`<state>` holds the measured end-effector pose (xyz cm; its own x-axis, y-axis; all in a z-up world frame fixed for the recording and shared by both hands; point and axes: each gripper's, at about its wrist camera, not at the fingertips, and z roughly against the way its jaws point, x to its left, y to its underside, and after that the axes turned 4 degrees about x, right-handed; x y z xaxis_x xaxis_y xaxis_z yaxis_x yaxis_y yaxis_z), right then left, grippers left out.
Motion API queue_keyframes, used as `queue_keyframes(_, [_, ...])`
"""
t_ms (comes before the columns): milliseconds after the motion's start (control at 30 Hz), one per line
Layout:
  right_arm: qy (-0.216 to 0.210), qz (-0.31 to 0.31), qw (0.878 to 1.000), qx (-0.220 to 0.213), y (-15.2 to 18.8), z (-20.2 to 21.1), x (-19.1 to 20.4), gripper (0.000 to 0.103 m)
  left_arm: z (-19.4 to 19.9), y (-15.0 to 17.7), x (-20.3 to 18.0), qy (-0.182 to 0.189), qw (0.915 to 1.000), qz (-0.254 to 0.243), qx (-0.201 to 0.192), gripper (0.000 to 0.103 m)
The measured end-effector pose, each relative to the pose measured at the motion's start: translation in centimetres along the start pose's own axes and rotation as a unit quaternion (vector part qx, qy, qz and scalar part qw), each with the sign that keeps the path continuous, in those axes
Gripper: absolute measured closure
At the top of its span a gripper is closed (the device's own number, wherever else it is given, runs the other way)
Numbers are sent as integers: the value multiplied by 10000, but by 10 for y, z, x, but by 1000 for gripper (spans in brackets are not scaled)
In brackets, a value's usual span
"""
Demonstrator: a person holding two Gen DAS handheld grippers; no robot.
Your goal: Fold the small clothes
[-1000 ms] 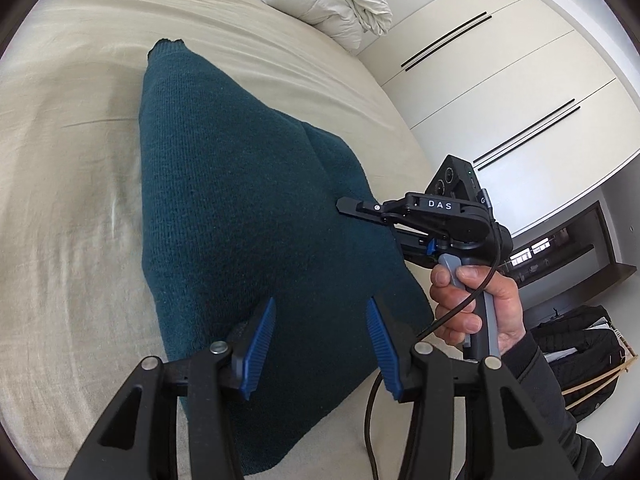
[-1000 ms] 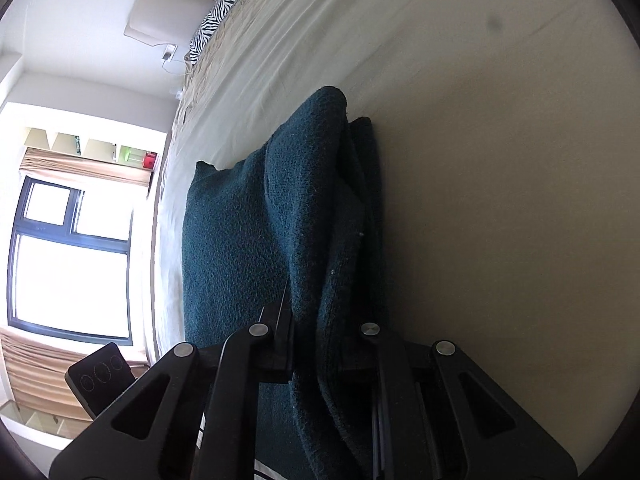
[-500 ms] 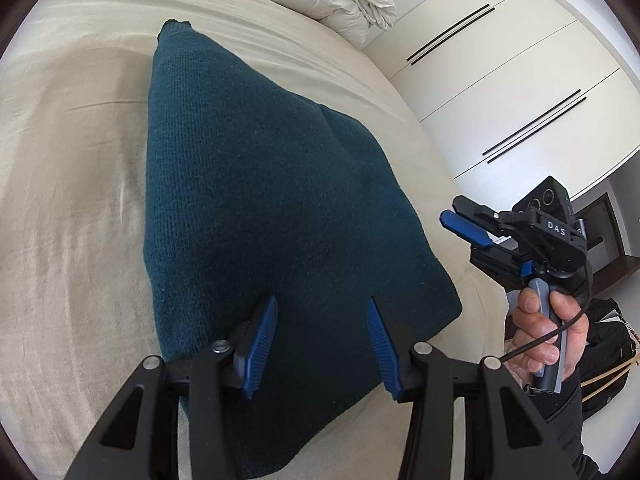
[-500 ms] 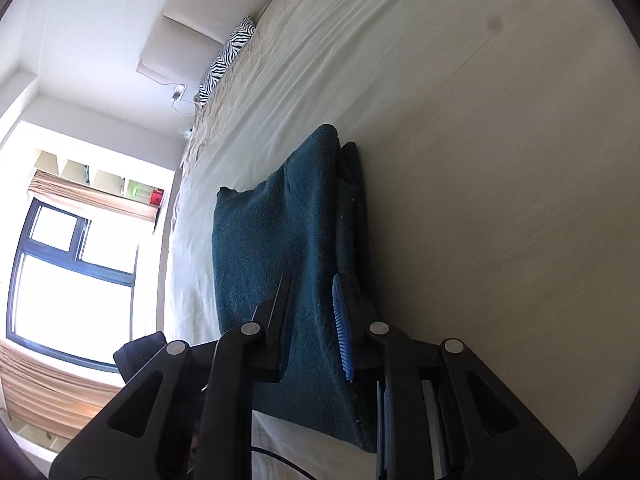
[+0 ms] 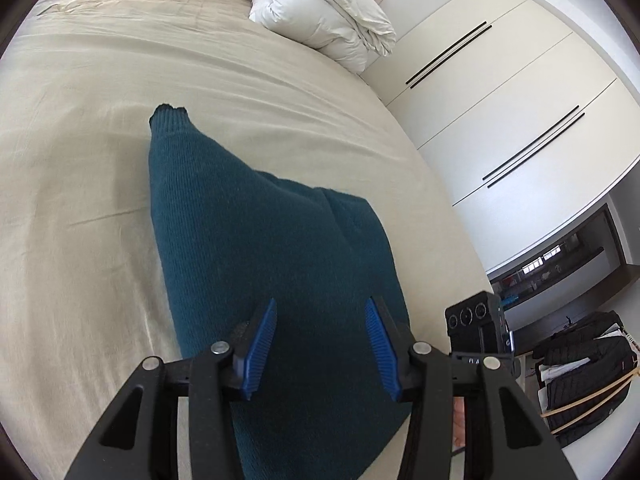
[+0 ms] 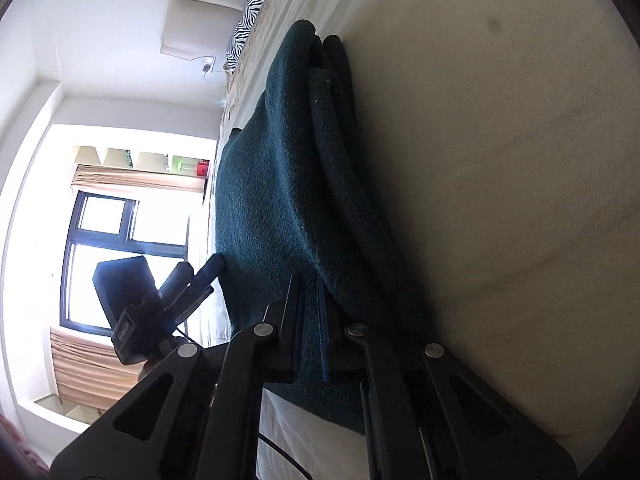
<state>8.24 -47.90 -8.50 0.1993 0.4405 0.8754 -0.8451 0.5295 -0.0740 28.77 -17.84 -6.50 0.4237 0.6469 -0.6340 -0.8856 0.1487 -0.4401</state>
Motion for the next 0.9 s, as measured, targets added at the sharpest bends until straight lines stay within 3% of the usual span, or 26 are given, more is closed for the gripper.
queue_keyframes(100, [-292,-50,9996,-36,1,3,-6,103,-12,-37,17,-50,9997,204,-121,54])
queue_keyframes(200, [-389,117,9991,-141,7,9,-6,103,-38,-58,36,-17,9989,440,146,55])
queue_keyframes(267, [-485,230,9983,-227,11,11,-5,103,-58,-58,38,-380,9984,256,316,66])
queue_keyframes(300, [-531,249,9980,-253,-2,5,-12,103,-62,-56,36,-481,9984,88,275,65])
queue_keyframes(533, [-723,429,9959,-341,-12,-5,-16,103,-45,-57,34,-474,9985,113,264,69])
queue_keyframes(600, [-892,432,9944,-354,-11,-9,-27,103,-30,-55,20,-111,9998,97,139,69])
queue_keyframes(700, [-999,424,9934,-360,-10,-11,-33,103,-41,-38,7,-449,9977,-280,413,69])
queue_keyframes(733, [-1008,431,9933,-366,-9,-10,-33,103,-49,-32,12,-484,9972,-299,484,71])
queue_keyframes(833, [-1073,451,9924,-400,-8,-11,-34,103,-54,-28,30,-431,9985,-62,318,91])
queue_keyframes(900, [-1178,468,9911,-413,-6,-9,-35,101,-47,-29,36,-289,9988,205,352,94])
